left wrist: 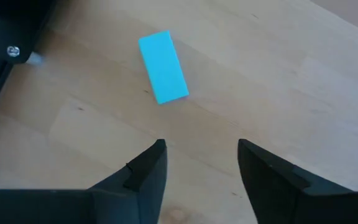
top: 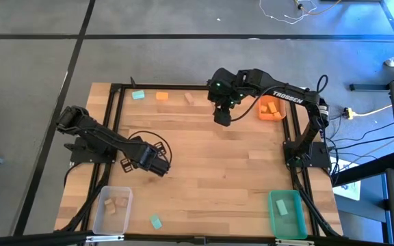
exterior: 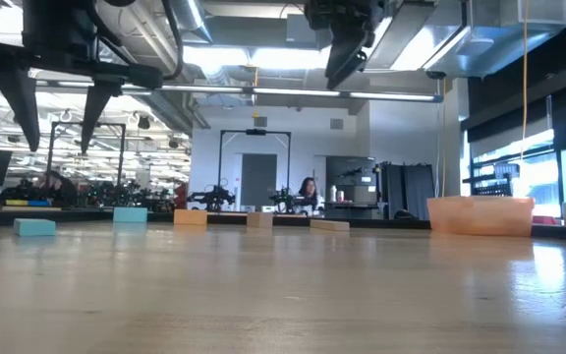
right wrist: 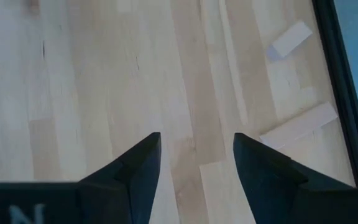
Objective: Sort & place blocks by color
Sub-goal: Put the blue block into the green bin
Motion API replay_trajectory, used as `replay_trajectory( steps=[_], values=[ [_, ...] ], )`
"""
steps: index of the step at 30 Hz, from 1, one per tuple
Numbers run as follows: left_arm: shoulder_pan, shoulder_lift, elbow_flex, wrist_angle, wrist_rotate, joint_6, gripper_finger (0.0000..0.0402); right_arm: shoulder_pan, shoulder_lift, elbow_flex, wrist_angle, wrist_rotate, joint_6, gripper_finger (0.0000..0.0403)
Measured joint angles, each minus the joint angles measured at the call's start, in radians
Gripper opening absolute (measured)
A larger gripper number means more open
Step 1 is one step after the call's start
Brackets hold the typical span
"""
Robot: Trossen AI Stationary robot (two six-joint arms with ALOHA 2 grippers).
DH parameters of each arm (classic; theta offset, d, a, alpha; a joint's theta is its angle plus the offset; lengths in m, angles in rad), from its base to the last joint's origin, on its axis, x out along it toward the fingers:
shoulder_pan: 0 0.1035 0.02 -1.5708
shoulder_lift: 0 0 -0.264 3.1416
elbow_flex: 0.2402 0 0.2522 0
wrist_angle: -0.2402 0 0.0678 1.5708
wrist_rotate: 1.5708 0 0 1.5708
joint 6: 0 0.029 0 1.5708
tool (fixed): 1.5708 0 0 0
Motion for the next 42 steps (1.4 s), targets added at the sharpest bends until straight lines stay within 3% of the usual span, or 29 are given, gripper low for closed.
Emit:
replay_trajectory(
  steps=[9,22,27,33,38,42],
  values=[
    [0.005,0.000,0.000,-0.045,0.027,-0.057,0.0261,0.000,0.000,0.000,0.017,0.000,0.000,0.0201],
    [0.088,0.000,0.000,0.155,0.044,-0.050,0.0264,0.000,0.000,0.000,0.022,0.000,0.000,0.0201],
    [0.115,0.000,0.000,0.106,0.038,0.006,0.0264,0.000,0.000,0.000,0.023,0.000,0.000,0.0201],
    [0.156,0.000,-0.001,-0.005,0.064,-0.047,0.0264,0.000,0.000,0.000,0.083,0.001,-0.073,0.0201],
    [0.186,0.010,-0.093,0.034,0.126,-0.058,0.0264,0.002,0.000,0.000,0.103,-0.013,-0.074,0.0201],
    [0.194,0.010,-0.211,0.162,0.153,-0.070,0.0263,0.007,0.000,0.000,0.103,-0.035,-0.077,0.0201]
  ],
)
